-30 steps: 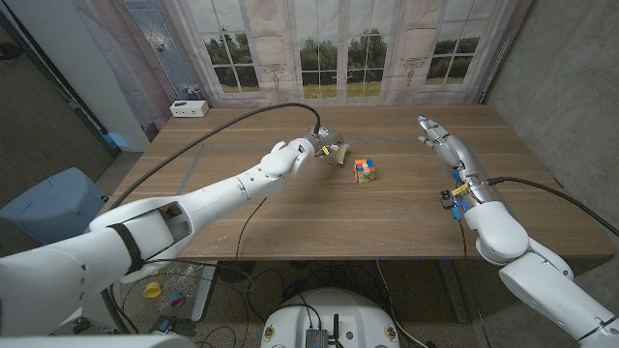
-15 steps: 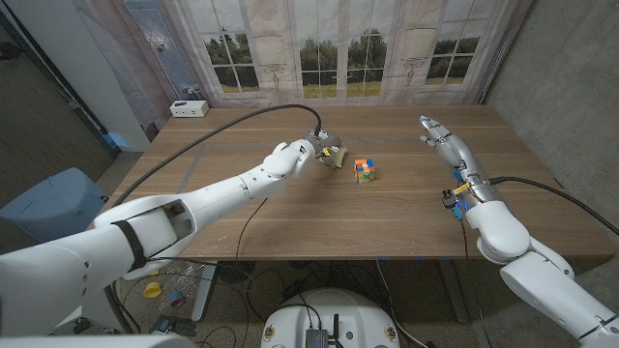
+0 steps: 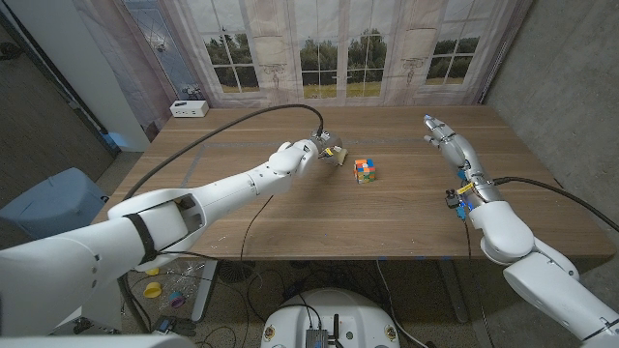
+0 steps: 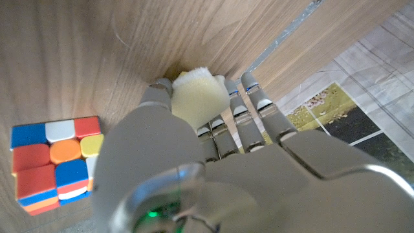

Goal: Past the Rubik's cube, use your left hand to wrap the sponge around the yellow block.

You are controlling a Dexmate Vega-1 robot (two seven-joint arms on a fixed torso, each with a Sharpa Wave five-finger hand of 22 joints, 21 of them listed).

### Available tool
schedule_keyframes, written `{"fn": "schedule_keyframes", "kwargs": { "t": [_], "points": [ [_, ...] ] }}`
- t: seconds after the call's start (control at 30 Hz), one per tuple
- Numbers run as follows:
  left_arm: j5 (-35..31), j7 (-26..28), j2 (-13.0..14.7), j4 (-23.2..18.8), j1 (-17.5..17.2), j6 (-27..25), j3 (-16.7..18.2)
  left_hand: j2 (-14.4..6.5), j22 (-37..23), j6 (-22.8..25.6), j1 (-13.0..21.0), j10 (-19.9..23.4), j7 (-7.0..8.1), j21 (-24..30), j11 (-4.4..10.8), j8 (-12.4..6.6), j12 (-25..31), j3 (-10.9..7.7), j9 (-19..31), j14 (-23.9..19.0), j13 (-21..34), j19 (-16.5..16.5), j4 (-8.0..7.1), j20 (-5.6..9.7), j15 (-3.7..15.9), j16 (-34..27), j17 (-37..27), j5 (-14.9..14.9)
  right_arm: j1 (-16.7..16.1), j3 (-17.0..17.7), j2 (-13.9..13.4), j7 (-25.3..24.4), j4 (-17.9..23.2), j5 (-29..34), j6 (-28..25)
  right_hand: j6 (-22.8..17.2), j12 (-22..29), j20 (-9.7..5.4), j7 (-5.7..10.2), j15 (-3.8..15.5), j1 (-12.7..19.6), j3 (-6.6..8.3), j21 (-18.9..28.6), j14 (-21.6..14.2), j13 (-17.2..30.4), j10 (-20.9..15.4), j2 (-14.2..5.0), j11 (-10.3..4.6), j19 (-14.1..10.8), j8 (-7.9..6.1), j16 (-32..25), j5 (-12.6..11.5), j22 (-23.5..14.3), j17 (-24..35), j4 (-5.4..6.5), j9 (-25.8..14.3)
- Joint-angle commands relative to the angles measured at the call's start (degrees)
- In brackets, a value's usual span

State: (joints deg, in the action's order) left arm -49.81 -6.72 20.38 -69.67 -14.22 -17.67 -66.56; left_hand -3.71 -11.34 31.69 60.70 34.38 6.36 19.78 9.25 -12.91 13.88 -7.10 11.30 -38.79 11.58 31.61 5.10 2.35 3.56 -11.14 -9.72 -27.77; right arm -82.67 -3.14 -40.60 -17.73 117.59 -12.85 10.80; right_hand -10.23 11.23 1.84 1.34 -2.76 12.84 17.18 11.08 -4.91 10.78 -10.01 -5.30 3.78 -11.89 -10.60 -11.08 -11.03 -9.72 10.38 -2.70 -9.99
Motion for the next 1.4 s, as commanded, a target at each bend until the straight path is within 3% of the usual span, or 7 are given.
{"fn": "schedule_keyframes", "kwargs": {
  "t": [0.03,0.13,0.2,0.27,0.37,0.97,1.4],
  "points": [
    [3.64,5.25,-2.93,7.2,1.73,4.46,-1.8,-1.33,-0.03,6.69,4.35,5.92,0.15,2.59,1.03,-1.02,1.36,-0.68,-0.12,-7.1,0.07,5.81,1.53,3.37,9.39,-1.22,-0.5,0.09,0.13,0.61,0.4,-0.2,-0.65,-0.28,-0.07,-0.11,-0.05,0.08,0.33,0.23,0.74,0.15,0.2,-0.42,0.1,-0.31,-0.12,-0.5,-0.33,-0.08,0.09,0.0,-0.24,0.06,-0.42,-0.3],
    [4.38,7.8,-2.86,7.67,1.48,5.81,-1.76,-2.36,-0.2,14.78,9.4,13.54,-1.25,6.41,0.97,-1.52,2.3,-0.56,-0.1,-19.31,-0.01,12.15,3.07,6.12,10.25,-2.57,-0.88,2.14,0.41,0.6,0.24,0.1,-1.12,-0.12,0.27,-0.12,-0.04,0.06,0.27,0.21,0.75,0.16,0.2,-0.43,0.1,-0.33,-0.13,-0.45,-0.36,-0.09,0.09,0.01,-0.24,0.07,-0.43,-0.3],
    [4.47,8.8,-2.85,7.86,1.45,6.18,-1.96,-2.6,-0.43,18.16,11.72,16.72,-1.48,8.49,0.72,-1.94,2.68,-0.14,0.21,-24.56,0.19,15.0,3.42,7.04,10.35,-3.58,-1.25,3.65,0.56,0.51,0.39,-0.42,-0.99,0.22,-0.34,-0.15,-0.05,0.08,0.28,0.2,0.75,0.16,0.2,-0.46,0.1,-0.31,-0.14,-0.51,-0.35,-0.1,0.08,0.01,-0.24,0.08,-0.44,-0.3],
    [4.6,9.23,-2.85,7.92,1.41,6.16,-2.08,-2.54,-1.2,22.81,15.77,20.07,-2.52,11.33,0.08,-3.0,3.48,0.23,0.97,-28.42,1.3,16.95,4.03,7.96,10.44,-3.91,-1.31,6.4,0.84,0.41,0.25,-0.16,-1.26,0.29,-0.19,-0.19,-0.03,0.1,0.31,0.23,0.75,0.17,0.2,-0.46,0.1,-0.36,-0.14,-0.41,-0.35,-0.12,0.08,0.02,-0.24,0.08,-0.46,-0.3],
    [5.22,9.72,-2.72,7.96,1.31,6.28,-1.91,-3.73,-1.96,27.59,18.41,24.59,-3.8,14.47,-1.22,-4.45,5.19,0.22,1.5,-31.25,3.47,17.63,3.57,8.33,10.33,-3.83,-1.23,9.62,1.26,0.2,0.52,-0.39,-1.3,0.1,-0.65,-0.18,-0.06,0.05,0.25,0.21,0.76,0.18,0.2,-0.48,0.1,-0.3,-0.15,-0.4,-0.37,-0.11,0.07,0.03,-0.24,0.09,-0.48,-0.31],
    [5.94,11.87,0.04,4.17,-0.07,4.02,-0.46,-4.14,-2.24,30.01,19.68,25.78,-4.43,16.63,-1.76,-5.03,5.73,0.13,1.45,-33.08,5.59,17.22,3.32,8.73,10.2,-3.57,-1.08,12.05,3.38,-1.39,-0.03,0.18,-2.16,-0.08,-1.17,-0.18,-0.03,0.03,0.27,0.23,0.71,0.18,0.18,-0.48,0.1,-0.4,-0.21,-0.4,-0.36,-0.1,0.08,0.08,-0.25,0.14,-0.53,-0.31],
    [6.81,20.51,3.02,-2.05,-4.82,1.04,4.6,-4.19,-2.27,30.29,20.04,26.07,-4.25,17.75,-1.89,-4.96,5.81,0.12,1.41,-33.71,6.72,16.83,3.19,8.74,10.22,-3.32,-1.07,13.23,5.39,-2.94,-0.27,0.46,-3.16,-0.84,-1.9,-0.29,-0.01,0.0,0.29,0.2,0.78,0.24,0.17,-0.48,0.1,-0.47,-0.25,-0.33,-0.34,-0.14,0.09,0.1,-0.25,0.14,-0.66,-0.31]
  ]
}}
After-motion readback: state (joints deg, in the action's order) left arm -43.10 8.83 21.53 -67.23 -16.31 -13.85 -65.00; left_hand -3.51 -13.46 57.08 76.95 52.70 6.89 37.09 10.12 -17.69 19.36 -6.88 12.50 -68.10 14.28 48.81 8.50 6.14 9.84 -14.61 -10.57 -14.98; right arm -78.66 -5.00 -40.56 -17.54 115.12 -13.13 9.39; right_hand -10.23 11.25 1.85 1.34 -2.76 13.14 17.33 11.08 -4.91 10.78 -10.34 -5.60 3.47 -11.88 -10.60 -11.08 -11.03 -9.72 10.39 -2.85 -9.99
